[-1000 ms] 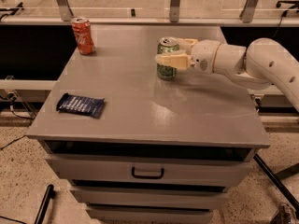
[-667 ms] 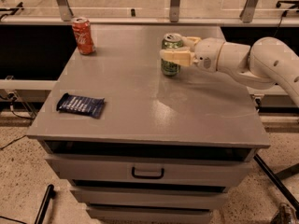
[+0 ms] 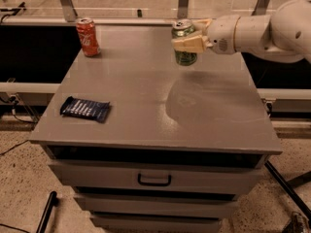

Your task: Knock green can over

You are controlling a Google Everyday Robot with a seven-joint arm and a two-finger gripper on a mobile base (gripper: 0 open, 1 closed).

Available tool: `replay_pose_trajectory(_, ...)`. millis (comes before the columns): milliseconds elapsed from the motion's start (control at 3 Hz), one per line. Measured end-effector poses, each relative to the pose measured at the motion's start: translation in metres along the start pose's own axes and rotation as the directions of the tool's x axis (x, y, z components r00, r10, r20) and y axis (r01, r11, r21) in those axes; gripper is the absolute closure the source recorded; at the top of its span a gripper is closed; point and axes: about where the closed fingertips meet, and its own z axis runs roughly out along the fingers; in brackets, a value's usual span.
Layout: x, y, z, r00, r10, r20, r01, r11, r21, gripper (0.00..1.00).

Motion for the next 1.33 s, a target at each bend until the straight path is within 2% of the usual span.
replay_pose_trajectory(333,-0.005,0.007,-0.001,0.969,-0.129,-0.212,0.118,0.9909,-0.066,1.00)
replay_pose_trajectory(667,0.016,0.012,-0.007,0.853,-0.291,-0.432,0.220,0.9530,-0.209,1.00)
replay_pose_trajectory(1000,0.025,0.033,0.001,0.783,-0.393,-0.482,0.248,0.9080,-0.337,1.00)
replay_pose_trajectory(1333,0.023,0.055,0.017,0.744,-0.474,-0.471,0.277,0.8600,-0.428,1.00)
